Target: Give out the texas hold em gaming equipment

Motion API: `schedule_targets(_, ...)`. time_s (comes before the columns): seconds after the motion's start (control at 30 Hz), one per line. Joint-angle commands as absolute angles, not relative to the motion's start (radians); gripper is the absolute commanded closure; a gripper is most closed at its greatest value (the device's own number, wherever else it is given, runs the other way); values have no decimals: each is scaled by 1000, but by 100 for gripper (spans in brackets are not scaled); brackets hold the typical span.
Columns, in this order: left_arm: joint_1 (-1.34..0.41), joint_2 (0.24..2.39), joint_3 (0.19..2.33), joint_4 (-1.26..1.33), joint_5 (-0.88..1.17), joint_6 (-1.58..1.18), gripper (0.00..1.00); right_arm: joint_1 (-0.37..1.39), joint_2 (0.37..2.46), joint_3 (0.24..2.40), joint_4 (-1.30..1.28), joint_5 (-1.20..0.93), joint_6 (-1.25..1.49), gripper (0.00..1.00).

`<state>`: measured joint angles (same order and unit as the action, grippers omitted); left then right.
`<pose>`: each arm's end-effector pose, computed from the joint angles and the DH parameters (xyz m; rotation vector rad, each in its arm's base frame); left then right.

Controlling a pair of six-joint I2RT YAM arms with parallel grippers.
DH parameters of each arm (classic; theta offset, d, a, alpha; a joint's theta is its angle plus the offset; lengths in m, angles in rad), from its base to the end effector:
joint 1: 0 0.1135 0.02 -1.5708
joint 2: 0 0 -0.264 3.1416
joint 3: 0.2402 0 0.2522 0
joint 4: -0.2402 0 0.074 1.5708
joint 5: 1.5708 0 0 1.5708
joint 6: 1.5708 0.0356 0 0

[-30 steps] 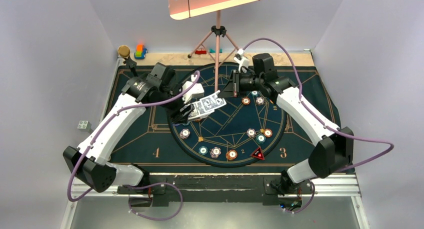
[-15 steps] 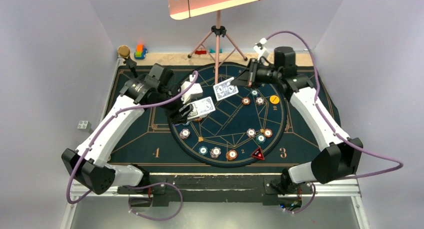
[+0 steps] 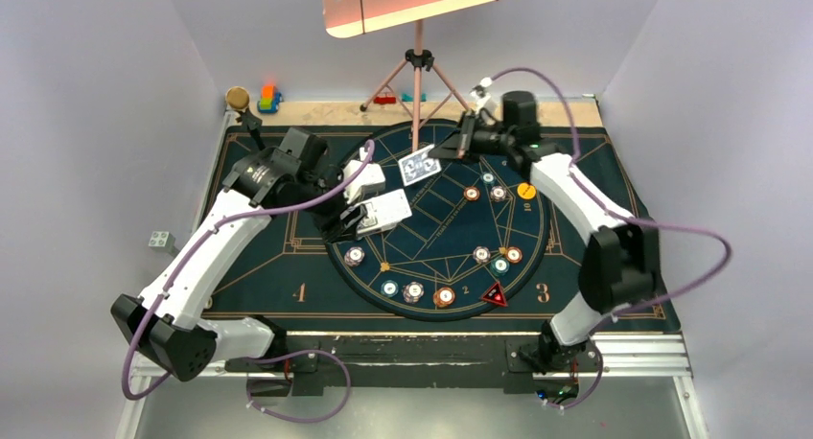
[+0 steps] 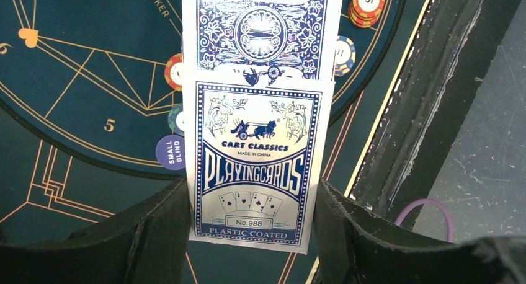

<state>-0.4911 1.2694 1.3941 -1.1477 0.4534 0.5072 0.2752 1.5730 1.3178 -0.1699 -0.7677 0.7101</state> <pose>0.1976 -0.1234 0.3651 1.3572 2.1463 -0.5788 0.3431 0.1226 0.3326 -0.0801 2.1424 1.3711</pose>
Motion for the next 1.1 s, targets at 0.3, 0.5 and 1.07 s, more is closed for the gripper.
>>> schedule_targets(0.3, -484, 1217, 1432, -1184, 487, 502, 100, 605, 2084, 1583, 50, -593, 767, 100)
schedule_targets(0.5, -484, 1209, 1428, -1195, 481, 509, 100, 635, 2199, 1645, 164, -518, 819, 100)
schedule_targets(1.07, -484, 1218, 1402, -1207, 479, 528, 100, 648, 2199, 1711, -65, -300, 685, 48)
